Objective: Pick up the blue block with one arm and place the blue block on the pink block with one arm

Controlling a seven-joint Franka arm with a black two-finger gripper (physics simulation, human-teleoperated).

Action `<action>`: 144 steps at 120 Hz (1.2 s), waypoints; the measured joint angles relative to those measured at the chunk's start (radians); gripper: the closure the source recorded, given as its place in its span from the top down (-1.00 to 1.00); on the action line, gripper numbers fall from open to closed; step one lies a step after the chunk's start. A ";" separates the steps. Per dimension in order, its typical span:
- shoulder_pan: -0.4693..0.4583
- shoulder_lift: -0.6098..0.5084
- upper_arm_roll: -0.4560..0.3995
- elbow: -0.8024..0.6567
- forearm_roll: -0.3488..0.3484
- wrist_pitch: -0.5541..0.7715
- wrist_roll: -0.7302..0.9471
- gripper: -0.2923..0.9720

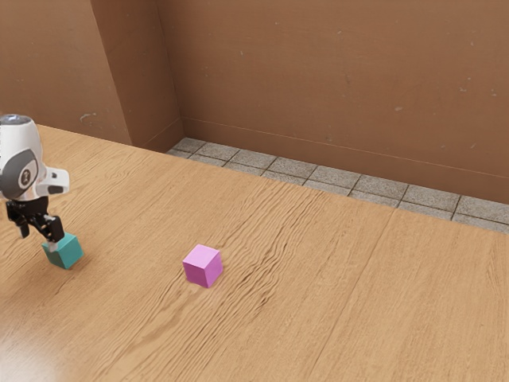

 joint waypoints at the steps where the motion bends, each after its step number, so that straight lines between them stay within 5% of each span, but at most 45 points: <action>1: 0.000 0.004 0.000 0.002 -0.001 0.001 0.001 0.54; 86: 0.037 0.224 -0.089 0.158 -0.122 0.024 -0.017 0.53; 132: 0.073 0.224 -0.096 0.159 -0.115 0.001 -0.040 0.04; 144: 0.142 0.186 -0.181 0.159 -0.105 -0.020 -0.052 -0.04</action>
